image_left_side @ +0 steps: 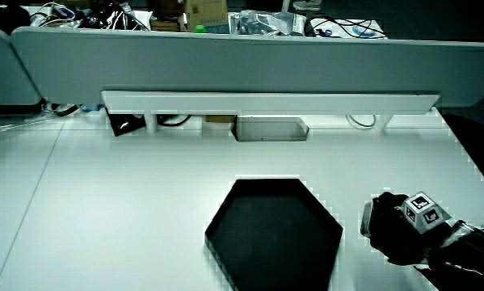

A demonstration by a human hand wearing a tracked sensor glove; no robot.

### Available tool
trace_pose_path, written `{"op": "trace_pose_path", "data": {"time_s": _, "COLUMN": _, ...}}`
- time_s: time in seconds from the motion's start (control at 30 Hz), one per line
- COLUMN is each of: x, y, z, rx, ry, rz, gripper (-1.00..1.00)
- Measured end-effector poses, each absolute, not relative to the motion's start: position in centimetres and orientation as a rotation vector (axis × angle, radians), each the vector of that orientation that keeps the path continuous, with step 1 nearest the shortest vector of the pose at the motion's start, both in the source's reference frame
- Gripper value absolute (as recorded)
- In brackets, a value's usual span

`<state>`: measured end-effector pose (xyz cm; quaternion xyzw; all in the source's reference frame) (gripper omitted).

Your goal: Place speaker on desk

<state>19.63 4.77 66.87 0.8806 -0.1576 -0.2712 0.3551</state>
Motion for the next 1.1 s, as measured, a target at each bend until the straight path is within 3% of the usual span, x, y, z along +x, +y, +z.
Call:
{"op": "trace_pose_path", "data": {"time_s": 0.07, "x": 19.4, "y": 5.6, "z": 68.8, "rx": 2.215, "ry": -0.392, "rz": -0.736, "gripper": 0.0}}
{"op": "trace_pose_path", "data": {"time_s": 0.3, "x": 16.6, "y": 7.3, "z": 69.8, "rx": 2.15, "ry": -0.44, "rz": -0.797, "gripper": 0.0}}
{"op": "trace_pose_path", "data": {"time_s": 0.67, "x": 17.1, "y": 7.5, "z": 69.8, "rx": 2.132, "ry": -0.414, "rz": -0.775, "gripper": 0.0}}
{"op": "trace_pose_path", "data": {"time_s": 0.93, "x": 18.8, "y": 7.3, "z": 71.1, "rx": 2.065, "ry": -0.313, "rz": -0.705, "gripper": -0.62}}
{"op": "trace_pose_path", "data": {"time_s": 1.1, "x": 20.0, "y": 7.0, "z": 68.8, "rx": 2.227, "ry": -0.294, "rz": -0.486, "gripper": -1.0}}
